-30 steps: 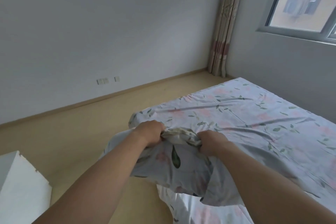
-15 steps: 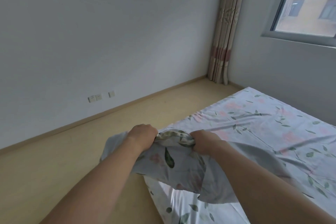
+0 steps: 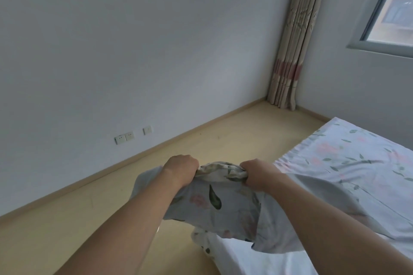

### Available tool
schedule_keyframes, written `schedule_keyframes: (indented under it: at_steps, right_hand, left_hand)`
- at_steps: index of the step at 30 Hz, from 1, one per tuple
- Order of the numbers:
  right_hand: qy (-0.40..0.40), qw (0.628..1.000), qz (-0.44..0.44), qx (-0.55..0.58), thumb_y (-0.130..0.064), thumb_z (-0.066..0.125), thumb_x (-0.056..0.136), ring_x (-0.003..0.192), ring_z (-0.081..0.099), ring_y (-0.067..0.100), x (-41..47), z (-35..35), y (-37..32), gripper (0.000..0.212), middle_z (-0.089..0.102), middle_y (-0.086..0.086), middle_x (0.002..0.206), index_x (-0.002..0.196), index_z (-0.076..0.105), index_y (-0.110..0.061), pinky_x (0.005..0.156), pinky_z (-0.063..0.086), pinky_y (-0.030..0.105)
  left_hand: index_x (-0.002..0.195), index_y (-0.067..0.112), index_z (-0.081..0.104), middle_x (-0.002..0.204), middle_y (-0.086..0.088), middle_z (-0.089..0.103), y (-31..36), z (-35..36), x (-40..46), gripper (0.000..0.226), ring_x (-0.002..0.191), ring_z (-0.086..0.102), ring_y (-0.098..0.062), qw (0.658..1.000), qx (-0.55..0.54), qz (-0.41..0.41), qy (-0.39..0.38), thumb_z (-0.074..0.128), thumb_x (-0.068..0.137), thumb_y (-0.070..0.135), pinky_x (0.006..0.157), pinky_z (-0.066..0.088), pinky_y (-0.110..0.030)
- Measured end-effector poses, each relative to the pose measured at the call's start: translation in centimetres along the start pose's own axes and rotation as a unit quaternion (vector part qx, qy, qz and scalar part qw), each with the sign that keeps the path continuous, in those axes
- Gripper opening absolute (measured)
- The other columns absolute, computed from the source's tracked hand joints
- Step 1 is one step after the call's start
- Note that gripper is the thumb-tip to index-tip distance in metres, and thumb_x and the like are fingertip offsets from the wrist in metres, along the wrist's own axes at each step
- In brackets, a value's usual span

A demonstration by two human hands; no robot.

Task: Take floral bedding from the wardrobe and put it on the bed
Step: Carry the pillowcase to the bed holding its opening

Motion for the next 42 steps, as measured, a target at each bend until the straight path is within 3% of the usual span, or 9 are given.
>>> schedule_keyframes:
  at_steps: [3,6,16,21,23,35,42]
  right_hand:
    - [0.003,1.0,0.007,0.009,-0.017,0.049,0.081,0.097,0.061,0.029,6.1,-1.6,-4.1,0.008,0.064,0.007,0.105,0.083,0.049,-0.024,0.067,0.037,0.028]
    - [0.006,1.0,0.019,0.022,-0.019,0.05,0.08,0.099,0.061,0.03,11.7,-2.9,-6.5,0.008,0.064,0.007,0.106,0.086,0.053,-0.024,0.069,0.039,0.028]
    - [-0.004,0.999,0.029,0.043,-0.022,0.052,0.079,0.095,0.062,0.03,30.9,-3.7,-11.2,0.005,0.065,0.006,0.103,0.084,0.052,-0.024,0.069,0.042,0.029]
    - [-0.001,0.998,0.036,0.044,-0.021,0.052,0.079,0.095,0.062,0.028,37.8,-5.3,-12.4,0.01,0.065,0.005,0.102,0.088,0.056,-0.022,0.069,0.042,0.029]
    - [0.01,0.997,0.048,0.055,-0.021,0.052,0.079,0.095,0.062,0.028,44.2,-6.9,-13.7,0.011,0.065,0.005,0.103,0.089,0.057,-0.022,0.069,0.042,0.028]
    - [0.036,0.989,0.137,0.049,-0.02,0.053,0.078,0.094,0.061,0.026,61.0,-12.0,-16.0,0.013,0.064,0.002,0.1,0.09,0.058,-0.022,0.069,0.042,0.028]
    - [0.044,0.972,0.216,0.078,-0.02,0.052,0.078,0.088,0.061,0.026,65.7,-13.8,-11.7,0.005,0.063,0.002,0.094,0.079,0.049,-0.024,0.065,0.039,0.028]
  left_hand:
    - [0.098,0.013,0.066,0.102,-0.009,0.066,-7.2,-0.3,3.6,0.025,0.09,0.063,-0.028,1.0,0.002,0.0,0.004,0.044,0.089,0.006,0.072,0.05,-0.037]
    - [0.1,0.013,0.065,0.104,-0.009,0.066,-12.7,-0.6,7.2,0.025,0.092,0.064,-0.029,1.0,0.013,0.004,0.016,0.044,0.088,0.004,0.072,0.05,-0.037]
    - [0.101,0.013,0.065,0.105,-0.009,0.066,-27.1,2.3,20.7,0.027,0.093,0.064,-0.028,0.999,0.044,0.011,0.013,0.043,0.089,0.005,0.068,0.043,-0.034]
    - [0.106,0.013,0.065,0.108,-0.009,0.067,-32.1,1.7,25.9,0.028,0.098,0.065,-0.03,0.998,0.056,0.013,0.027,0.044,0.089,0.006,0.074,0.048,-0.036]
    - [0.106,0.014,0.065,0.109,-0.008,0.066,-37.1,1.3,30.5,0.029,0.098,0.065,-0.03,0.998,0.056,0.014,0.039,0.044,0.088,0.005,0.074,0.047,-0.036]
    - [0.102,0.017,0.065,0.107,-0.006,0.067,-49.6,-0.1,46.8,0.028,0.096,0.064,-0.028,0.987,0.088,0.109,0.082,0.043,0.087,0.005,0.069,0.04,-0.034]
    - [0.103,0.018,0.065,0.108,-0.005,0.066,-49.1,-2.4,57.1,0.027,0.097,0.064,-0.027,0.976,0.084,0.182,0.09,0.043,0.089,0.009,0.07,0.04,-0.033]
Point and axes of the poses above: each hand's wrist, its own x-axis towards the middle knuckle, its own z-axis out of the palm, y = z × x, the point moved 10 cm from there along x, towards the middle knuckle
